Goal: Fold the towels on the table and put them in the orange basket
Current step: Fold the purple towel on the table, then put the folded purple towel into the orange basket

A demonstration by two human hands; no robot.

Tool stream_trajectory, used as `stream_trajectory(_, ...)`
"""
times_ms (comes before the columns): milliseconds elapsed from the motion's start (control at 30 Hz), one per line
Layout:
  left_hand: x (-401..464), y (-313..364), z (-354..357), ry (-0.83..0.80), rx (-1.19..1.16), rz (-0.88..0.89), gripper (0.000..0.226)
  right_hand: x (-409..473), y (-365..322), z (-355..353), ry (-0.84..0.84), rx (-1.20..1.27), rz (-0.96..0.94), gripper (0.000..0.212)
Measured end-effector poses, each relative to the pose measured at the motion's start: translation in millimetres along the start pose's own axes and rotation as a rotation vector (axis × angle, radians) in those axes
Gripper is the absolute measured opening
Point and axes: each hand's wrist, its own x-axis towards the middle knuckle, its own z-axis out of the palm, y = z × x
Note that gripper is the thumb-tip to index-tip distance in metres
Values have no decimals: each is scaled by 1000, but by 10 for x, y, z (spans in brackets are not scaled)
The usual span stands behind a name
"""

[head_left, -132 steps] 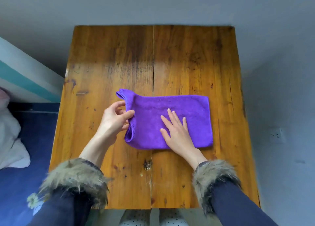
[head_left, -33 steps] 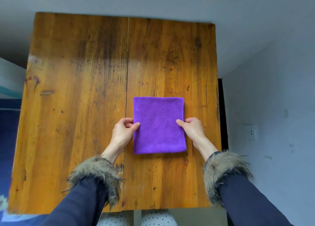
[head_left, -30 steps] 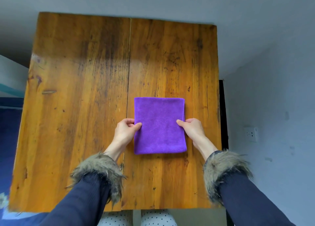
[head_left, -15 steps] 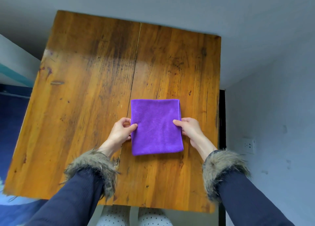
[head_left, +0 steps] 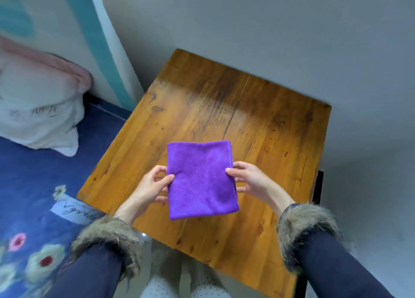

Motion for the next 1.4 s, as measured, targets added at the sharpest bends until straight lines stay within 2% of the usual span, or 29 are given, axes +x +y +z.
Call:
stream_trajectory(133, -525, -145, -634, 144, -119, 34, 3, -35, -272, 759, -116, -152, -62, 9)
stream_trajectory(400, -1575, -697, -2230, 494, -334, 105, 5, -236, -558, 2937, -336, -409, -179, 12)
stream_trajectory(567, -2326, -1221, -3197, 619, -404, 150, 5, -436, -350, 4296, -449, -515, -232, 5)
stream_trajectory(833, -3353, -2212, -4075, 867, -546, 126, 2, -634, 181, 6081, -656, -728, -190, 5)
stream_trajectory(967, -3555, -2547, -4539, 957, -595, 80, 5, -606, 345, 6783, -723, -785, -169, 4)
stream_trajectory(1200, -3469, -2941, -5456, 1011, -675, -3, 5, -196, 495, 7900, -772, -875, -98, 5)
stream_trajectory(1300, -3289, -3098, -5951, 1033, -704, -74, 15, 114, 561, 8444, -751, -920, -89, 6)
stream_trajectory(1400, -3062, -3268, -6394, 1045, -653, -150, 13, 414, 668, 8935, -687, -1023, -101, 13)
